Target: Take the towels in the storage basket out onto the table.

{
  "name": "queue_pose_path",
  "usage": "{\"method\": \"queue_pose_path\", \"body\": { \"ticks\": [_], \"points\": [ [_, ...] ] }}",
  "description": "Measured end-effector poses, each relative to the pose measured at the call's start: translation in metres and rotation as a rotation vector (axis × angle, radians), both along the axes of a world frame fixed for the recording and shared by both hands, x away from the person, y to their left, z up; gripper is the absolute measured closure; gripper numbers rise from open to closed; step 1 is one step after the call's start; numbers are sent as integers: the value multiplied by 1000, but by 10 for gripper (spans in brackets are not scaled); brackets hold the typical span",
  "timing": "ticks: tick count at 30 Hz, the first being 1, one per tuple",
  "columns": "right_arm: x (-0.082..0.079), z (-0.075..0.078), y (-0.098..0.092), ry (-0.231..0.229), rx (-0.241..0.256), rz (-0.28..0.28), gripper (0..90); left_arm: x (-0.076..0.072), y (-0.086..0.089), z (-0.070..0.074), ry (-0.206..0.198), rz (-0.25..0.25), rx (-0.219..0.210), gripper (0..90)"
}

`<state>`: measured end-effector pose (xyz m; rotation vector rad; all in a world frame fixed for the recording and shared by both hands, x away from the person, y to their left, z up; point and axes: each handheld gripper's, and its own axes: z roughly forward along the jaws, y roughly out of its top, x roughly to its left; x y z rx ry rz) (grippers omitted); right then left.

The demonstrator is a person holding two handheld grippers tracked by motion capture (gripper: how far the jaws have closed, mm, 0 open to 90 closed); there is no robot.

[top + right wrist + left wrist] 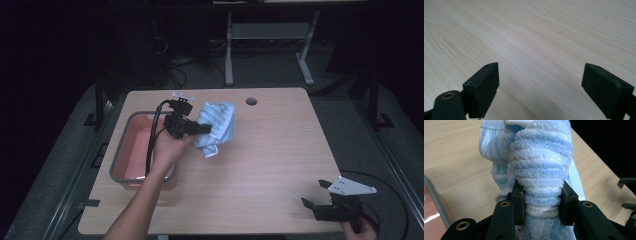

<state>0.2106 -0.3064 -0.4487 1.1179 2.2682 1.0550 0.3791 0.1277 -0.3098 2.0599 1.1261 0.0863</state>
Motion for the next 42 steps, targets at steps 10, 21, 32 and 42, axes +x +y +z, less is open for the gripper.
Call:
{"method": "queue_pose_path", "body": {
  "ticks": [10,21,32,42],
  "points": [
    [1,0,-5,2,8,-10,138,11,-16,-16,24,-11,6,639],
    [1,-1,-5,6,10,-20,138,23,-40,-33,49,-54,9,639],
    [3,-1,-3,10,10,-19,138,23,-53,-38,57,-72,7,639],
    [3,-1,-1,9,10,-13,138,24,-68,-47,71,-104,29,638]
  ]
}}
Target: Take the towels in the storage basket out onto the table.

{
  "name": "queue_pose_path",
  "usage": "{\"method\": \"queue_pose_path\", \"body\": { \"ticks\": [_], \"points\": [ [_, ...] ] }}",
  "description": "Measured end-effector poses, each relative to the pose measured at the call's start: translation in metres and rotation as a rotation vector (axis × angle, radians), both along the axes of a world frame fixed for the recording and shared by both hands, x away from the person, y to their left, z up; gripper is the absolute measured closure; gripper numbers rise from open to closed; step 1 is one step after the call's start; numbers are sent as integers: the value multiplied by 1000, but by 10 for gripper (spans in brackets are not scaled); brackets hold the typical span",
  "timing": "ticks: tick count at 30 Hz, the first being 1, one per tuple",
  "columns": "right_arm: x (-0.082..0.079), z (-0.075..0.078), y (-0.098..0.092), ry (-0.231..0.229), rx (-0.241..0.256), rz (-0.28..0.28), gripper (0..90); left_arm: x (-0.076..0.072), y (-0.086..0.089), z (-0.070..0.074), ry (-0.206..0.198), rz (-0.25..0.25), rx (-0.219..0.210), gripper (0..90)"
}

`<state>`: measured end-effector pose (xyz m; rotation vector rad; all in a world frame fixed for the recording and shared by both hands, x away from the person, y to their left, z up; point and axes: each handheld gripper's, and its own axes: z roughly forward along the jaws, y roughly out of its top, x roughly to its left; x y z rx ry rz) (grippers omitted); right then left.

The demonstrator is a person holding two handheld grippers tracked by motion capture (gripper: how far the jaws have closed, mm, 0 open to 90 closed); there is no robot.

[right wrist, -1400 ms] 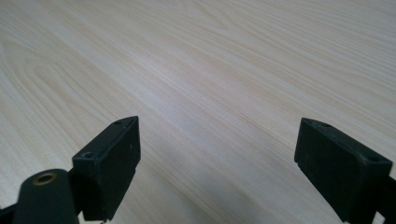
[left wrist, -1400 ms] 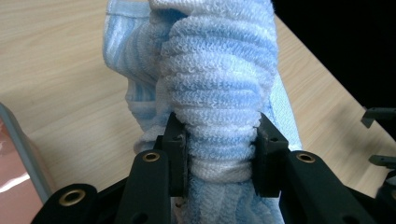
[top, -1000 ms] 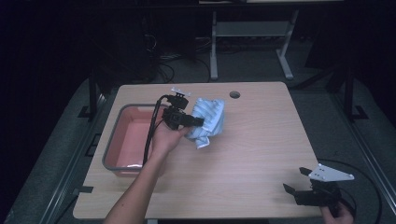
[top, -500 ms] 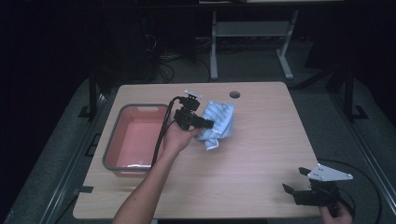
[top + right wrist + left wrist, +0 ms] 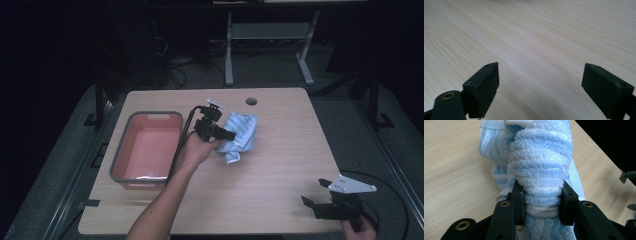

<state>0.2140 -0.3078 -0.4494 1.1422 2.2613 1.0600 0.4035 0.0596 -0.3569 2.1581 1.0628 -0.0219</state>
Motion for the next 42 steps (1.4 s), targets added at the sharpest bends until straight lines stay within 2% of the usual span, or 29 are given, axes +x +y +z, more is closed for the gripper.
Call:
{"method": "queue_pose_path", "body": {
  "ticks": [5,11,15,19,29,31,33,37,42],
  "points": [
    [-1,-2,0,7,0,7,138,-2,-10,-6,6,-27,0,633],
    [-1,-2,0,7,-3,7,138,-1,-21,-18,21,-14,-1,632],
    [-2,-3,-2,10,-1,-2,138,-1,-25,-27,25,-37,12,622],
    [-2,-4,-3,11,0,-9,138,-1,-28,-33,36,-46,6,623],
    [-1,-4,-2,13,-1,-11,138,-1,-33,-49,59,-50,24,615],
    [0,-4,-2,13,-1,-11,138,-1,-35,-52,69,-45,11,611],
    [-1,-4,-2,13,-2,-12,138,-1,-37,-55,81,-54,20,601],
    [0,-5,-1,13,-1,-11,138,-2,-39,-59,83,-55,22,593],
    [0,-5,0,17,-4,-8,138,-2,-40,-63,81,-57,24,527]
  ]
}}
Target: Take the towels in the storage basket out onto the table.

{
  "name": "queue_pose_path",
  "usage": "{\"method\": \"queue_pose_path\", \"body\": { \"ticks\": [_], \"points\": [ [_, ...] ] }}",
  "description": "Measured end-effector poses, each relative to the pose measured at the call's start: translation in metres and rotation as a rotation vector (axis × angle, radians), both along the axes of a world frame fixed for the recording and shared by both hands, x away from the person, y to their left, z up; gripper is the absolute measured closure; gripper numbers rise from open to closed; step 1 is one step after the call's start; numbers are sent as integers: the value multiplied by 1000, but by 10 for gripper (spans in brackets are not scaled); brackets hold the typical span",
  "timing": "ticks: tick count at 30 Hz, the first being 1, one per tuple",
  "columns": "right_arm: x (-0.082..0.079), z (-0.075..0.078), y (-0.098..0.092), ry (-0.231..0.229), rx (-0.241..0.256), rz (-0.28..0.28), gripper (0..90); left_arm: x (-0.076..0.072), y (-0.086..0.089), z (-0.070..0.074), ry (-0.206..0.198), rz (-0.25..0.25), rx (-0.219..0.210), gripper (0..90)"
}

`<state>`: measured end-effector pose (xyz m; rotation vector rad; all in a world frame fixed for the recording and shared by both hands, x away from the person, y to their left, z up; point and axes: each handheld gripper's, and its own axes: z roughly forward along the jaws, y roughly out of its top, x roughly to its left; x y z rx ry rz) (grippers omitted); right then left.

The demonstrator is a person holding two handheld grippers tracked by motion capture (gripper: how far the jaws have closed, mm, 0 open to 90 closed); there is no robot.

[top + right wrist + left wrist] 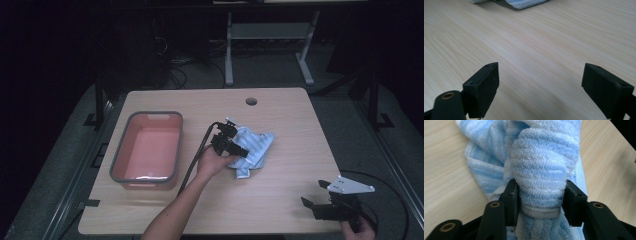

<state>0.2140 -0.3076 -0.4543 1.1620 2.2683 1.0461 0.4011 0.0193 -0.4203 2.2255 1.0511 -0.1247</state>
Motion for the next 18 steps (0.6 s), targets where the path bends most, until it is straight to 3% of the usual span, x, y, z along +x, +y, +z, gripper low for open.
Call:
{"method": "queue_pose_path", "body": {
  "ticks": [3,5,10,14,18],
  "points": [
    [0,0,0,-1,2,0,138,-1,0,-1,4,-1,-10,493],
    [1,0,0,1,0,0,138,-2,0,0,2,9,-22,373],
    [2,1,2,-4,-5,5,138,-5,3,3,16,21,-57,273],
    [4,1,3,-4,-7,10,138,-9,7,9,-6,9,-53,268],
    [6,2,4,-6,-14,4,138,-13,17,11,-17,40,-88,267]
  ]
}}
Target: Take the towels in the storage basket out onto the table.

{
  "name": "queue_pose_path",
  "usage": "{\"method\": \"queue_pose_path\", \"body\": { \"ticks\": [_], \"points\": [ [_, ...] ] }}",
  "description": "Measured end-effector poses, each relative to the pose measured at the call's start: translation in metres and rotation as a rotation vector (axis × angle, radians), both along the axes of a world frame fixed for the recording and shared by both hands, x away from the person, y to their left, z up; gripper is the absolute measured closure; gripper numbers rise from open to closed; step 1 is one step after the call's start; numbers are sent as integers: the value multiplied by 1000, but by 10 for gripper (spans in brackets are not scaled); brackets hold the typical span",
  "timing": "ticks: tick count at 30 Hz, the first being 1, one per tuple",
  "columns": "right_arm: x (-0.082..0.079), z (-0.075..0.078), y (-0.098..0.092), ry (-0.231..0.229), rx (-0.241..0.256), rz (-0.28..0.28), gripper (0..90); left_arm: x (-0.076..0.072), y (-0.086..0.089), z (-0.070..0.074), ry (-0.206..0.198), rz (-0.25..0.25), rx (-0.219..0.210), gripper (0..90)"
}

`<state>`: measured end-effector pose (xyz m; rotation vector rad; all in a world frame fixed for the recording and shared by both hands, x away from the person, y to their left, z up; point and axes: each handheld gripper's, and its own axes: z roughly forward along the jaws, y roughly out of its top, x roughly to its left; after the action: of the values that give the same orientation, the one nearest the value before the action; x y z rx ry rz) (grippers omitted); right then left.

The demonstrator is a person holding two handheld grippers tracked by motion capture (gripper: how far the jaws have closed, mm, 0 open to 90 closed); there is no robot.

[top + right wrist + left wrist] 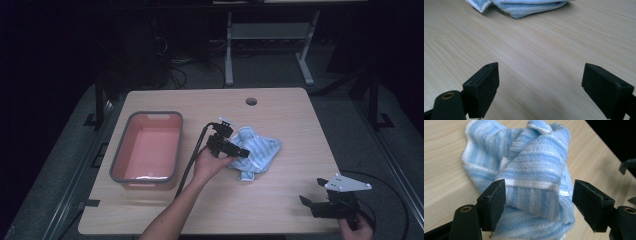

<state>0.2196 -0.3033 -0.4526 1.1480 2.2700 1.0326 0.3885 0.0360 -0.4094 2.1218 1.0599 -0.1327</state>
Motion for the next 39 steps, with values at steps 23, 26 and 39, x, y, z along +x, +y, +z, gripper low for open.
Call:
{"method": "queue_pose_path", "body": {
  "ticks": [23,26,39],
  "points": [
    [0,1,10,-1,-8,-4,138,-30,37,-2,-51,33,-30,271],
    [-1,2,11,-4,-4,-5,138,-34,40,-2,-56,33,-40,271],
    [-1,2,10,-5,-11,-18,138,-47,54,-6,-51,36,-55,291]
  ]
}}
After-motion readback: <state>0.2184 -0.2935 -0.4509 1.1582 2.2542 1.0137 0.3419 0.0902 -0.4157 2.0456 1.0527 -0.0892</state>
